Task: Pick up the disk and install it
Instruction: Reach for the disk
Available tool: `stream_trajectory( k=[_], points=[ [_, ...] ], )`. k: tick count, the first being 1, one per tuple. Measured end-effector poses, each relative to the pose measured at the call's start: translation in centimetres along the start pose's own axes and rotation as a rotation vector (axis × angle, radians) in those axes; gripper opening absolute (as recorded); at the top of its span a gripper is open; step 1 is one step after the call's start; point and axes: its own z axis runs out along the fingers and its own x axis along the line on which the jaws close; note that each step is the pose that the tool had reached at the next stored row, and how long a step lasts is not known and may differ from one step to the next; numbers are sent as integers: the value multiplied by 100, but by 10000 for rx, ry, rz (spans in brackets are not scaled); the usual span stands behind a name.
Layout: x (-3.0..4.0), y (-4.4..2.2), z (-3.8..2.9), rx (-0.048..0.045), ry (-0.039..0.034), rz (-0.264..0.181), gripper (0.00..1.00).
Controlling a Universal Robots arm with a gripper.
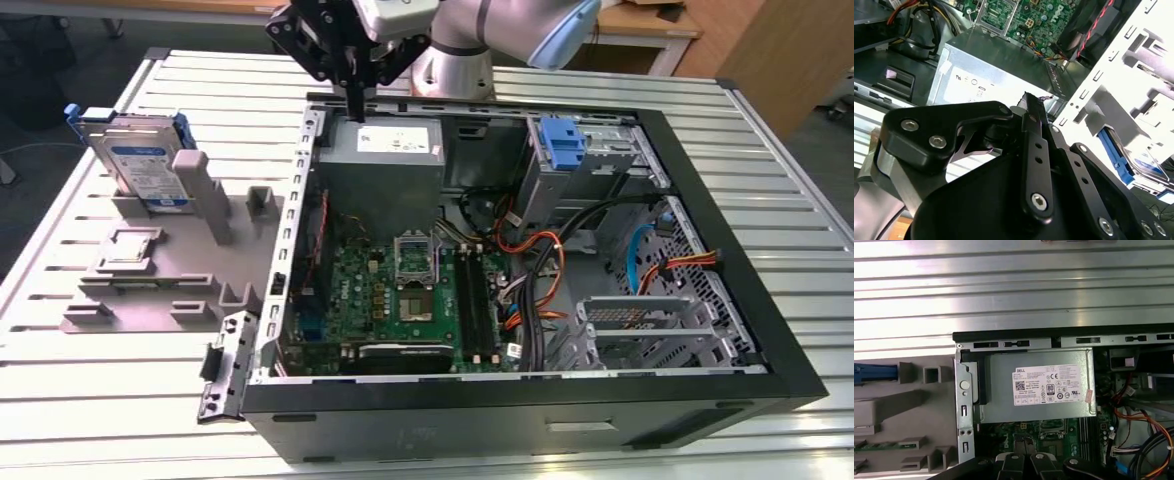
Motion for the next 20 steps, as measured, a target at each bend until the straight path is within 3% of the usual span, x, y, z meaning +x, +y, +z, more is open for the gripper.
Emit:
stream_trajectory(
  k=[20],
  points=[
    [195,-9,7,0,0,-1,10]
  ],
)
